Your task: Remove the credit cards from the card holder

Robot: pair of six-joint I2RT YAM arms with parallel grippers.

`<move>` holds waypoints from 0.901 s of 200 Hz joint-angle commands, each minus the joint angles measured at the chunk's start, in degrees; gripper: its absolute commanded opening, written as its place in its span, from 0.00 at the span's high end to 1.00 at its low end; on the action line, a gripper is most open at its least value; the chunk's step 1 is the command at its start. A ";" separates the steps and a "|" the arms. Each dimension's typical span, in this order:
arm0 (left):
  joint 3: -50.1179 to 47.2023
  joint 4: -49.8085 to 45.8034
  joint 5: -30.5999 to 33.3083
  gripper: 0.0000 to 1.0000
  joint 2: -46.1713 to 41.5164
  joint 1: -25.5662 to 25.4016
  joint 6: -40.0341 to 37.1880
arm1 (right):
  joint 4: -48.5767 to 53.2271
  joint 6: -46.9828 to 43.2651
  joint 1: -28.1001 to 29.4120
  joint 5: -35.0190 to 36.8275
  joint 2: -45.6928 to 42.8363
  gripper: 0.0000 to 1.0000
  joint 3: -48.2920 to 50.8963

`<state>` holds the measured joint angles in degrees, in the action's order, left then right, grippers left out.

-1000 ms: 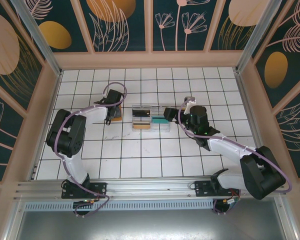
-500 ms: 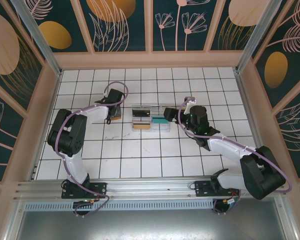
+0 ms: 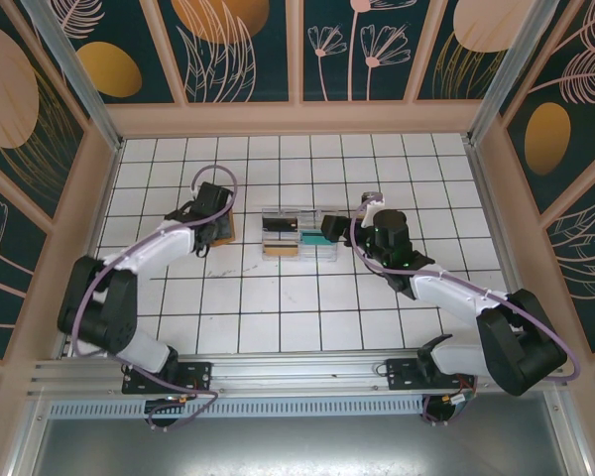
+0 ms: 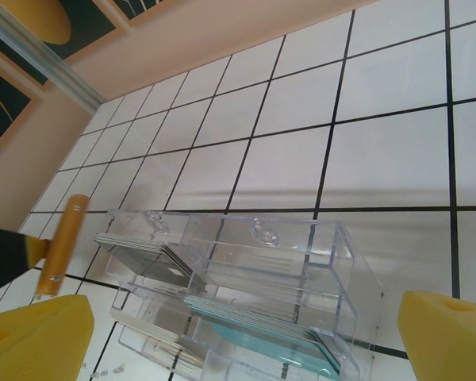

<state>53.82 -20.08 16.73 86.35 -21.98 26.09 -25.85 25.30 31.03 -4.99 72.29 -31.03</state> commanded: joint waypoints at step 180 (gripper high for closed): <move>-8.25 12.41 5.50 1.00 -3.64 -46.05 38.94 | 0.89 23.18 12.15 -14.77 -26.29 0.36 20.35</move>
<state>43.13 -12.51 20.23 81.32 -67.29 62.08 -20.78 42.98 41.60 -18.63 46.04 -11.97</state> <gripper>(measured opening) 0.054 0.644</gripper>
